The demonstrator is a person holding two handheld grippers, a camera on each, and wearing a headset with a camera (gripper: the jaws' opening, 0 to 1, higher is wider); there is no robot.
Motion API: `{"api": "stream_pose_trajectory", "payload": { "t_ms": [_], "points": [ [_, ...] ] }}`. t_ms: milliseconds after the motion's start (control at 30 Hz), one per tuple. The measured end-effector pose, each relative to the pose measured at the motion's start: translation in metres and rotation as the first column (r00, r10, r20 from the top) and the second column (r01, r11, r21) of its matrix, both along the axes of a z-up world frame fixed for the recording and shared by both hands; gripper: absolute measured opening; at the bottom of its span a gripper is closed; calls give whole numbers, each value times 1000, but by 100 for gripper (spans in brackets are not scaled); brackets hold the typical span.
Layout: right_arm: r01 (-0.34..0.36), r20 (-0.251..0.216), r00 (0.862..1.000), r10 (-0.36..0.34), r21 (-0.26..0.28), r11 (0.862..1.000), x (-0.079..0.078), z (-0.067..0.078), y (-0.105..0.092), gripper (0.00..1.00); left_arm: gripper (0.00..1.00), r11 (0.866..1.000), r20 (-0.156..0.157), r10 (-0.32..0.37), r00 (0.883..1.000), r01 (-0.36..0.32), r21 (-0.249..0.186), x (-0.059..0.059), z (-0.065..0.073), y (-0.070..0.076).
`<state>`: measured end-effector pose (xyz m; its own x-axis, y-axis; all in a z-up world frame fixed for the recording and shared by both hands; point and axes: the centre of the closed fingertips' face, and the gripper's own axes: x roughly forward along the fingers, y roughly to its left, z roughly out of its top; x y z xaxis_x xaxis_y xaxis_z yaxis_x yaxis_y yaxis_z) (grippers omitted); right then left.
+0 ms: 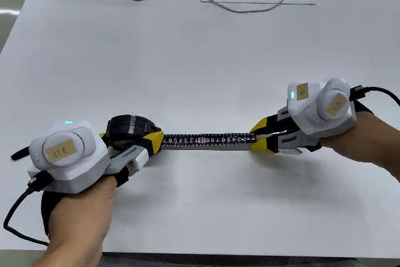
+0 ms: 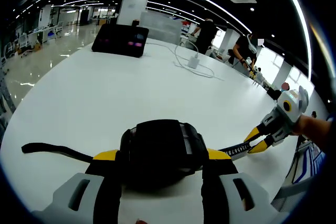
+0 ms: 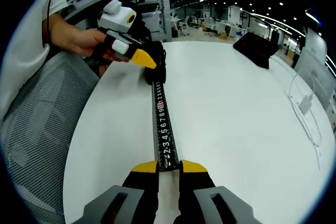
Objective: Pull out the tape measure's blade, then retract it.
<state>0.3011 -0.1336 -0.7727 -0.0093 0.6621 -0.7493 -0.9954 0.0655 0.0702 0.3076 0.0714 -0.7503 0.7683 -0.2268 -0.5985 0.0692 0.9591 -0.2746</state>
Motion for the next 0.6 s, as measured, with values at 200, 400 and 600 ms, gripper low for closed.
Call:
{"api": "stream_pose_trajectory", "payload": {
  "t_ms": [200, 400, 600],
  "points": [
    [-2, -2, 1000, 2, 4, 1000, 0, 0, 4, 10, 57, 1000, 0, 1, 1000, -1, -2, 0, 0, 0],
    [-2, -3, 1000, 2, 9, 1000, 0, 0, 7, 10, 57, 1000, -1, 1, 1000, -1, -3, 0, 0, 0],
    [-4, -5, 1000, 4, 17, 1000, 1, 0, 12, 10, 57, 1000, 0, 2, 1000, -2, -6, 0, 0, 0]
  ]
}}
